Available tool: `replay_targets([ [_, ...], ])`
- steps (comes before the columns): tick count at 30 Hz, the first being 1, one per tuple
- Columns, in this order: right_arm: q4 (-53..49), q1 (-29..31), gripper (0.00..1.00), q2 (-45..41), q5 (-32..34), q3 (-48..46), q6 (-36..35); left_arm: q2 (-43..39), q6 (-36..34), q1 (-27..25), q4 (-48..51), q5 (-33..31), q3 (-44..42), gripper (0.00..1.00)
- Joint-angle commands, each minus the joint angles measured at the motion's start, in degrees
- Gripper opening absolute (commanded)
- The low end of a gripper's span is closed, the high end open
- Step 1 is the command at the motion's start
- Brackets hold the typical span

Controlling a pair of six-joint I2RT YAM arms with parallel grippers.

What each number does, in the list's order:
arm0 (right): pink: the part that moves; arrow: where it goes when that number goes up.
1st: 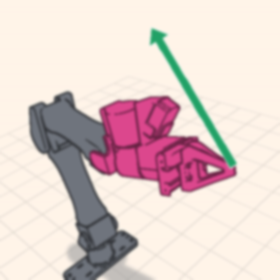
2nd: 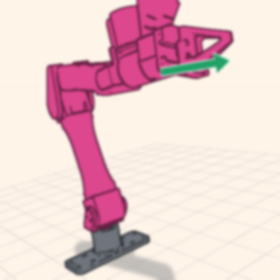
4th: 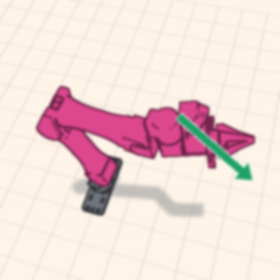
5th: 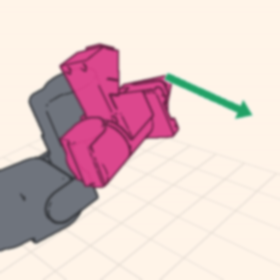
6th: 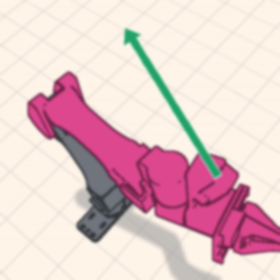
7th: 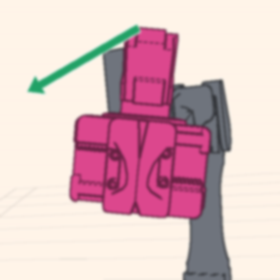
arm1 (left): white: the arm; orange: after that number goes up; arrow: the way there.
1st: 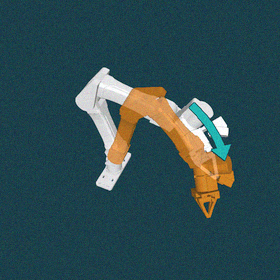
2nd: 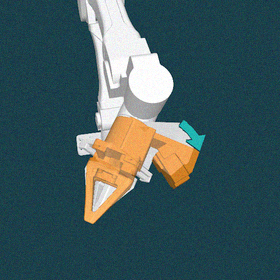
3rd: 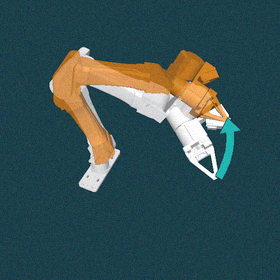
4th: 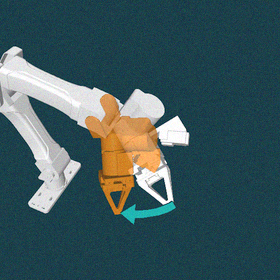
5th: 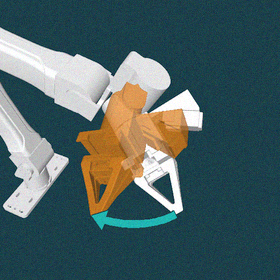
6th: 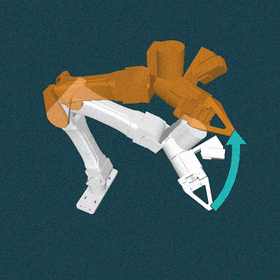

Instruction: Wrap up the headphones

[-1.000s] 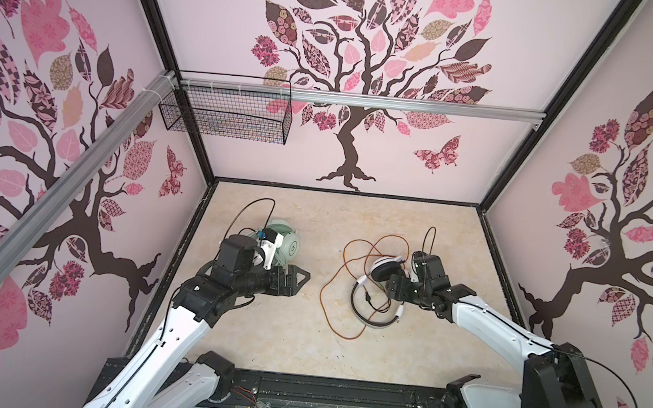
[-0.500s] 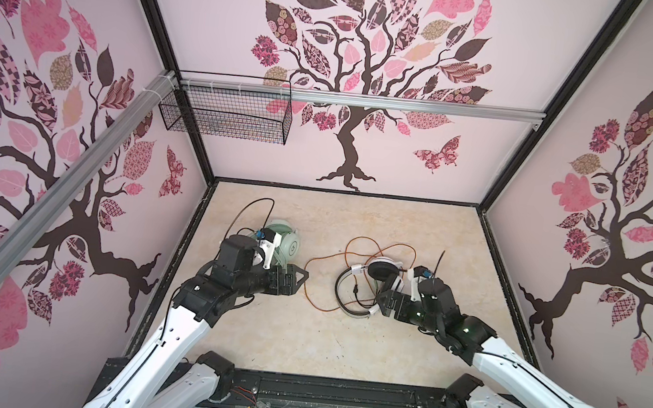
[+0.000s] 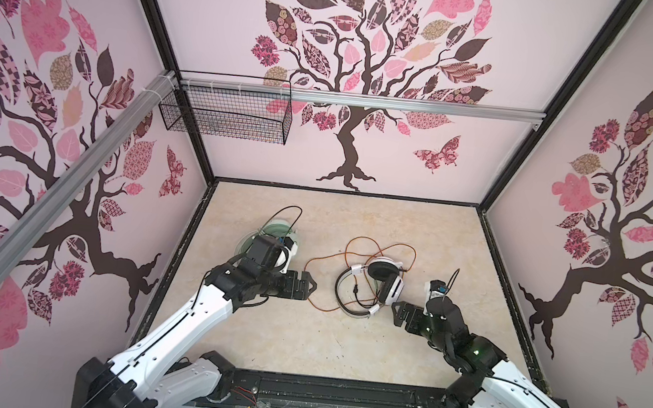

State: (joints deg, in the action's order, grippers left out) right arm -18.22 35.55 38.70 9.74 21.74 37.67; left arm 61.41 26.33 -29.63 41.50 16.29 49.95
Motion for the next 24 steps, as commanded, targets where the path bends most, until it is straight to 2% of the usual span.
replay_targets([
  [1, -1.7, -0.2, 1.00, -2.5, 2.3, -1.7, -0.5, 1.5, 6.9, -3.3, -5.1, -0.1, -2.9, 0.97],
  [4, -1.2, -0.2, 1.00, -5.2, 0.5, -3.1, 0.0, 5.7, 13.6, -5.6, -13.5, 1.0, -6.2, 0.97],
  [6, -0.7, -0.2, 1.00, -6.9, 0.0, -4.0, 0.1, 9.6, 16.6, -8.1, -16.2, -0.6, -6.0, 0.97],
  [11, 1.9, -0.1, 1.00, -8.5, -0.8, -7.5, 0.8, 19.9, 20.4, -13.0, -12.2, -5.7, 1.5, 0.97],
  [15, 3.2, -0.1, 1.00, -7.7, -1.2, -9.0, 1.3, 25.7, 22.4, -14.1, -11.7, -3.4, 4.9, 0.97],
  [19, 2.7, -0.2, 1.00, -6.4, -0.1, -6.2, -0.2, 24.1, 21.1, -14.0, -11.6, -4.0, 5.5, 0.95],
  [22, 2.3, -0.2, 0.99, -2.9, 0.7, -1.8, -1.4, 20.6, 15.6, -13.0, -7.0, -8.3, 9.2, 0.94],
  [24, 2.5, -0.2, 0.98, 1.0, 0.7, 1.7, -2.1, 18.2, 10.7, -11.9, -2.2, -13.5, 14.3, 0.94],
])
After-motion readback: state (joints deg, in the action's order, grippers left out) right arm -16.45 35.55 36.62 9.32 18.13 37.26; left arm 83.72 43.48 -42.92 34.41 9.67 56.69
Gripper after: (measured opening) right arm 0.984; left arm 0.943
